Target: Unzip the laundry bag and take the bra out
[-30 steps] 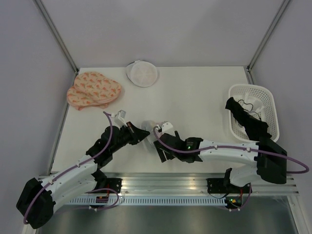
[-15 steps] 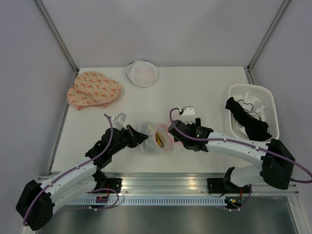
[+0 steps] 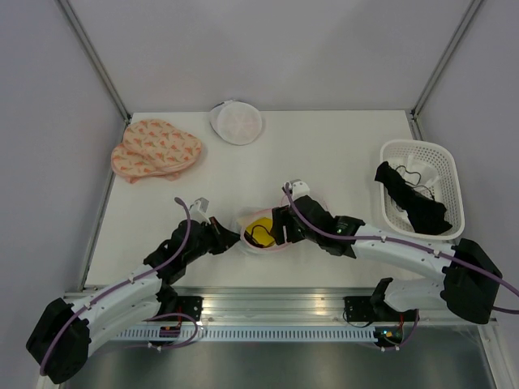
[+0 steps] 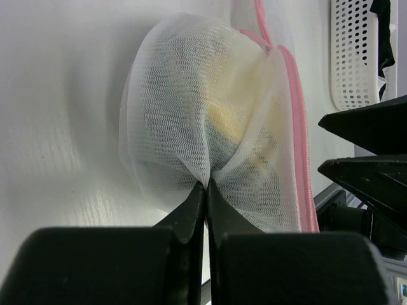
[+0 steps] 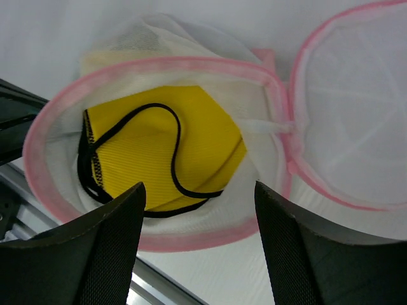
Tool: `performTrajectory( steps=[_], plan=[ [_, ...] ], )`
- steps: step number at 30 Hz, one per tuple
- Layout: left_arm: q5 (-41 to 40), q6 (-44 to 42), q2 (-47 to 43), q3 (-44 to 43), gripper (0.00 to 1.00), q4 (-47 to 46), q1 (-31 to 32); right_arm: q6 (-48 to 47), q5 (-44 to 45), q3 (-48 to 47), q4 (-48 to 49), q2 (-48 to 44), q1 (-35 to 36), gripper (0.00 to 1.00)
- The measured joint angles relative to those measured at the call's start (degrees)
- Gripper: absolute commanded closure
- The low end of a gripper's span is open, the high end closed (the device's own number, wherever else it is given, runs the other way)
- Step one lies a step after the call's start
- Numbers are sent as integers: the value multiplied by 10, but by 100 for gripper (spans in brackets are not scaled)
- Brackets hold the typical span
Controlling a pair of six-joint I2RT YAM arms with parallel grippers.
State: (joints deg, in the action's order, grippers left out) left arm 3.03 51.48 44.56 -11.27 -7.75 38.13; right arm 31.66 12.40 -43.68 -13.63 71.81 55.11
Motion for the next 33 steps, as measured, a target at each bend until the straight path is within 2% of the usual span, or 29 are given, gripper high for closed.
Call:
performTrajectory(
  steps=[12, 21, 24, 25, 27, 28, 30, 31, 33],
  plan=[
    [0, 1, 0, 27, 98, -11, 0, -26, -94, -4, 68, 69, 1, 30],
    [1, 6, -1, 31, 98, -25, 0, -32, -98, -24, 70, 131, 11, 36],
    [1, 7, 1, 32, 98, -32, 0, -35, -86, -36, 68, 146, 15, 42],
    [1, 8, 3, 33, 98, -36, 0, -36, -83, -39, 68, 151, 15, 50],
    [2, 10, 7, 37, 98, -45, 0, -38, -76, -45, 68, 161, 16, 57],
    [3, 12, 9, 39, 98, -48, 0, -40, -73, -48, 68, 168, 17, 67],
    [5, 14, 12, 42, 98, -52, 0, -45, -63, -53, 67, 178, 18, 83],
    [5, 15, 13, 43, 98, -54, 0, -46, -59, -57, 67, 183, 18, 96],
    [6, 17, 13, 44, 98, -59, 0, -47, -50, -63, 63, 189, 19, 99]
  ],
)
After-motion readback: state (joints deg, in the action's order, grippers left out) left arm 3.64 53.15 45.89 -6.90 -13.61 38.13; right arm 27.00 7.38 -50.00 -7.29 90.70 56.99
